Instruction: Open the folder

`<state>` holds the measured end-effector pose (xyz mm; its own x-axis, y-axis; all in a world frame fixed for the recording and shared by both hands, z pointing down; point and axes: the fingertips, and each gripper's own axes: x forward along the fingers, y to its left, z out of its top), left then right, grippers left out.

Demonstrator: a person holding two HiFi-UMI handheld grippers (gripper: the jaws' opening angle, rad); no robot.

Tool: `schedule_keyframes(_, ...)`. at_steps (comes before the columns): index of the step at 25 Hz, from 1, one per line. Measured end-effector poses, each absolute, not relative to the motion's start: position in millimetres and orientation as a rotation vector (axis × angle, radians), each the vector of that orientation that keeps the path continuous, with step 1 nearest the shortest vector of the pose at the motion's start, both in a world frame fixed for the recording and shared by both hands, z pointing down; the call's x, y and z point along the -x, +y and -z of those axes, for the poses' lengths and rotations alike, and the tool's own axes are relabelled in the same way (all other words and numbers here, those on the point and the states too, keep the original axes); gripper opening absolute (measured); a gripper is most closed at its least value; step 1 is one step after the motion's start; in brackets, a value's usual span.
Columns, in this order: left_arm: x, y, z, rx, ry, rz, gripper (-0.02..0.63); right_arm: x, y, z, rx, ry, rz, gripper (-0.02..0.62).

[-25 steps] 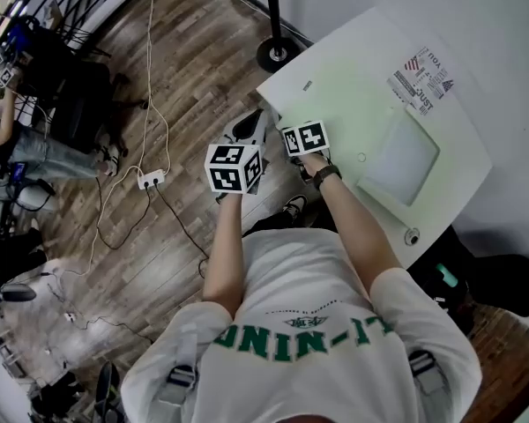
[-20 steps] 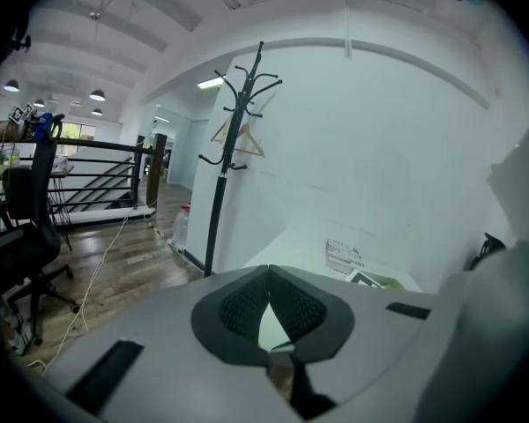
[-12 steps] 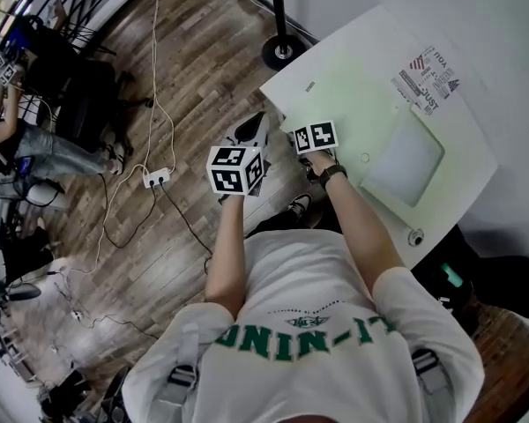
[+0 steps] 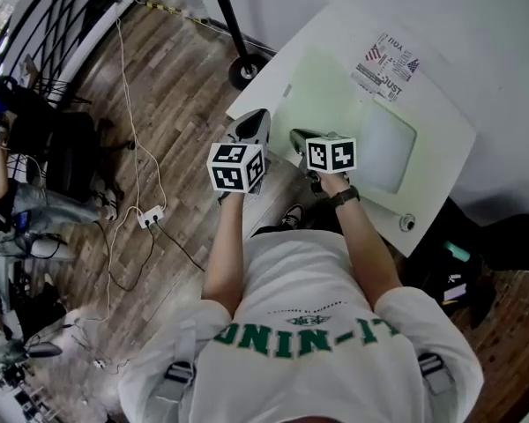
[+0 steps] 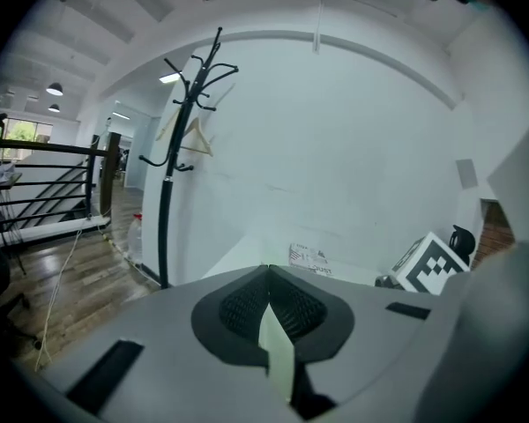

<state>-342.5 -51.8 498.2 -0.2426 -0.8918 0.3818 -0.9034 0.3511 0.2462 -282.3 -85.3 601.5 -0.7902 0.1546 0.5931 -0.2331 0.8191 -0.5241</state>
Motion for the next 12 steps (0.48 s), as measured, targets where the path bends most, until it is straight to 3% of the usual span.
schedule_keyframes(12, 271.8, -169.5, -444.1, -1.943, -2.032, -0.133, 0.014, 148.9, -242.5, -488.2, -0.766, -2.617, -0.526, 0.014)
